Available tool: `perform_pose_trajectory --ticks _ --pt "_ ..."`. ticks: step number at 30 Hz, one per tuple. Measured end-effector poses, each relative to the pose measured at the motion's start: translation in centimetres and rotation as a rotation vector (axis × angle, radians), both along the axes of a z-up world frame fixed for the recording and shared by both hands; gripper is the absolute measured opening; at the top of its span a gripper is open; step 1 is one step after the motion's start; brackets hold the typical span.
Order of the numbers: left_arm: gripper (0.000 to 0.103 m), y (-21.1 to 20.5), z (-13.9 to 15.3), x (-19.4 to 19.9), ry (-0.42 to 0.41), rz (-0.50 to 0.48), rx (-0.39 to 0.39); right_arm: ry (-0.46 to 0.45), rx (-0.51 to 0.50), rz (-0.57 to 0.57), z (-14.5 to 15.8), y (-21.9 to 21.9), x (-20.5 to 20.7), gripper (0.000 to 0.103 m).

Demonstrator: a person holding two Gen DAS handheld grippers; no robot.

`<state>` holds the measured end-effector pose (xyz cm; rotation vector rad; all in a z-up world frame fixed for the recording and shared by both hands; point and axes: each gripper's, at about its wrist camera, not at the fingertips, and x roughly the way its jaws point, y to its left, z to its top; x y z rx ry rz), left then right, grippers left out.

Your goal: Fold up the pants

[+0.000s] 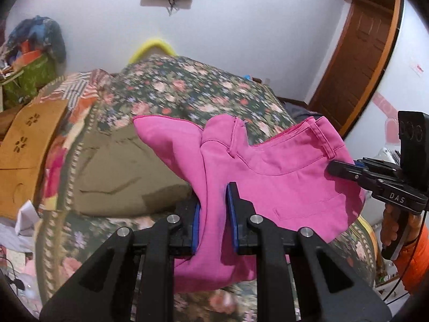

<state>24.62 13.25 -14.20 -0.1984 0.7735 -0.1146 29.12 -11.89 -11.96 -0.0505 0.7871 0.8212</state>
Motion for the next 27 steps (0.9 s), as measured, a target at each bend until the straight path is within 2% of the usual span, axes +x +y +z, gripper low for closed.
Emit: perform_pose_trajectory --ticks 8,14,20,27 --pt "0.018 5.8 0.4 1.7 -0.034 0.065 0.032 -0.032 0.005 0.059 0.4 6.0 2.7 0.013" --pt "0.018 10.5 -0.5 4.5 -0.025 0.108 0.036 -0.05 -0.012 0.101 0.3 10.7 5.1 0.013" --pt "0.018 13.7 -2.4 7.3 -0.002 0.137 0.055 -0.042 -0.032 0.121 -1.3 14.7 7.6 0.013" --pt "0.018 17.1 -6.9 9.5 0.075 0.185 0.047 0.016 -0.072 0.145 -5.2 18.6 10.0 0.013"
